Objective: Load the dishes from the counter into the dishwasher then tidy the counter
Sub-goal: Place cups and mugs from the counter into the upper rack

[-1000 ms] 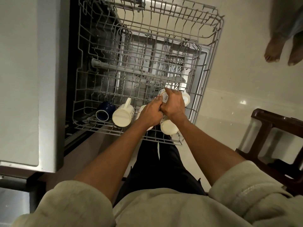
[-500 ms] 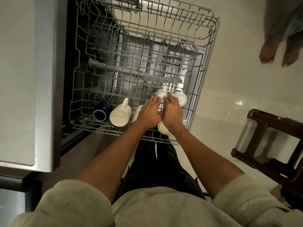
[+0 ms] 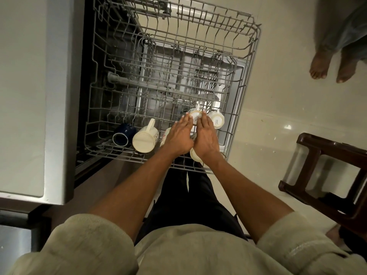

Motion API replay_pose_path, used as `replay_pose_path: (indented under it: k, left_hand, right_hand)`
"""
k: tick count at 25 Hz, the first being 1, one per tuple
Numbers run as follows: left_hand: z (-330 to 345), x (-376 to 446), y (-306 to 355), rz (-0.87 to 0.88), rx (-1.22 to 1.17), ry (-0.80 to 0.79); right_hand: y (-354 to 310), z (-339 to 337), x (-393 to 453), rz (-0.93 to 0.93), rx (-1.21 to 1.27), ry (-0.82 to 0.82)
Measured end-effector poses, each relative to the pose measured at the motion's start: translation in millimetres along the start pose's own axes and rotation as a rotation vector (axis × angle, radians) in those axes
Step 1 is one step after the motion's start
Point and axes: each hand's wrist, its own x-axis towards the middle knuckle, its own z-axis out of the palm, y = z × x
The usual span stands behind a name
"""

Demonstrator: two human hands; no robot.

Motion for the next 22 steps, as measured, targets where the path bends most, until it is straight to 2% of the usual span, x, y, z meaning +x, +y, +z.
replay_pose_path:
  k: [4, 8, 13, 18, 22]
  left_hand:
    - [-5, -14, 3, -0.002, 0.047, 0.037]
    - [-21, -46, 6, -0.008, 0.052, 0.141]
    - [-51, -109, 5, -0.043, 0.013, 0.399]
    - [-77, -191, -12, -0.149, 0.014, 0.744]
    - [-83, -263, -35, -0.302, -0.064, 0.94]
  right_hand:
    - [-6, -13, -12, -0.058, -0.024, 0.023]
    - [-25, -39, -23, -0.204, -0.045, 0.053]
    - [-66, -70, -39, -0.358, -0.047, 0.136]
    - [-143, -112, -75, -0.698, -0.156, 0.279]
    - [-211, -122, -106, -0.927, -0.157, 0.289]
